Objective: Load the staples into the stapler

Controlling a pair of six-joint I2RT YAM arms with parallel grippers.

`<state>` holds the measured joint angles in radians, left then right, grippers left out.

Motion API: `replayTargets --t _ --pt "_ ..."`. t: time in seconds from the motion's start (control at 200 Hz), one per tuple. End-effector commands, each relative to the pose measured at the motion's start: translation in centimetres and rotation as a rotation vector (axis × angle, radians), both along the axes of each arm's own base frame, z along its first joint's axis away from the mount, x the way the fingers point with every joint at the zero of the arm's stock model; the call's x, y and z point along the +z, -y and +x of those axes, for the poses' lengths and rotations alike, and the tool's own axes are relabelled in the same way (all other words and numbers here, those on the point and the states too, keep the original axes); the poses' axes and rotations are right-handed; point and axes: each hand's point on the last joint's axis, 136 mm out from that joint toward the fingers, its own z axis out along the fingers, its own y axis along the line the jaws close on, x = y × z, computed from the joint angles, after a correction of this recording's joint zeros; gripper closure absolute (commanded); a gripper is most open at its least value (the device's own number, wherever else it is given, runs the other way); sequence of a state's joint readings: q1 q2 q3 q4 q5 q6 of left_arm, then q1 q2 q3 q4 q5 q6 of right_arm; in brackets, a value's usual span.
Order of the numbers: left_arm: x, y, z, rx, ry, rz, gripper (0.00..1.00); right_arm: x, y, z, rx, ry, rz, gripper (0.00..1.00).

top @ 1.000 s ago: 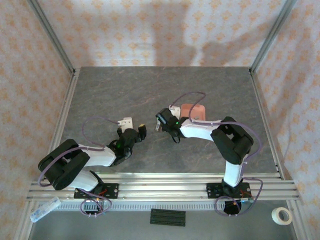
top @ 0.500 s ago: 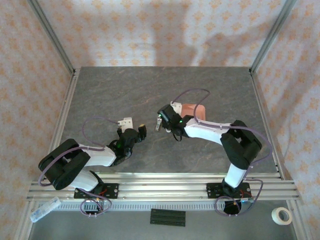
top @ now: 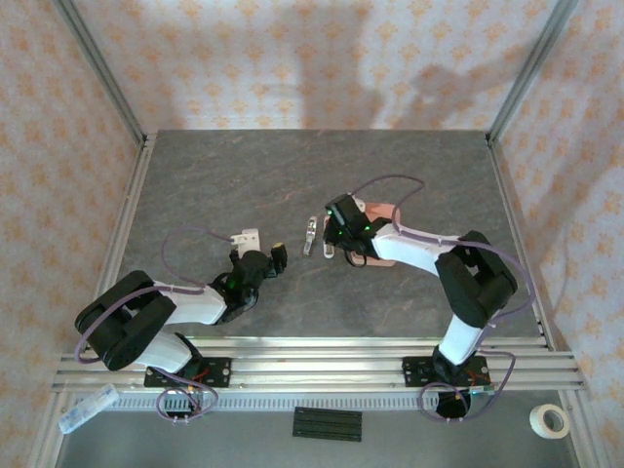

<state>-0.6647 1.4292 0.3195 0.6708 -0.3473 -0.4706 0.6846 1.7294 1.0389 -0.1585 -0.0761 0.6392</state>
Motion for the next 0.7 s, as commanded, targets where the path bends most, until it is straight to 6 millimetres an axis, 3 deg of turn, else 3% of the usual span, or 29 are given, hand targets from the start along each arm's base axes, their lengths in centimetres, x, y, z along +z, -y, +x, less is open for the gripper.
replayTargets --t 0.0,0.435,0.696 --pt "1.4 0.0 0.8 0.022 0.043 -0.036 0.15 -1.8 -0.3 -0.4 -0.001 -0.058 -0.001 0.75" --pt "1.1 -0.2 0.8 0.029 0.040 -0.028 0.15 -4.3 0.9 -1.0 -0.022 -0.122 -0.086 0.88" --pt "0.9 -0.3 0.7 0.031 0.036 -0.023 0.15 -5.6 1.3 -1.7 -0.018 -0.170 -0.124 0.89"
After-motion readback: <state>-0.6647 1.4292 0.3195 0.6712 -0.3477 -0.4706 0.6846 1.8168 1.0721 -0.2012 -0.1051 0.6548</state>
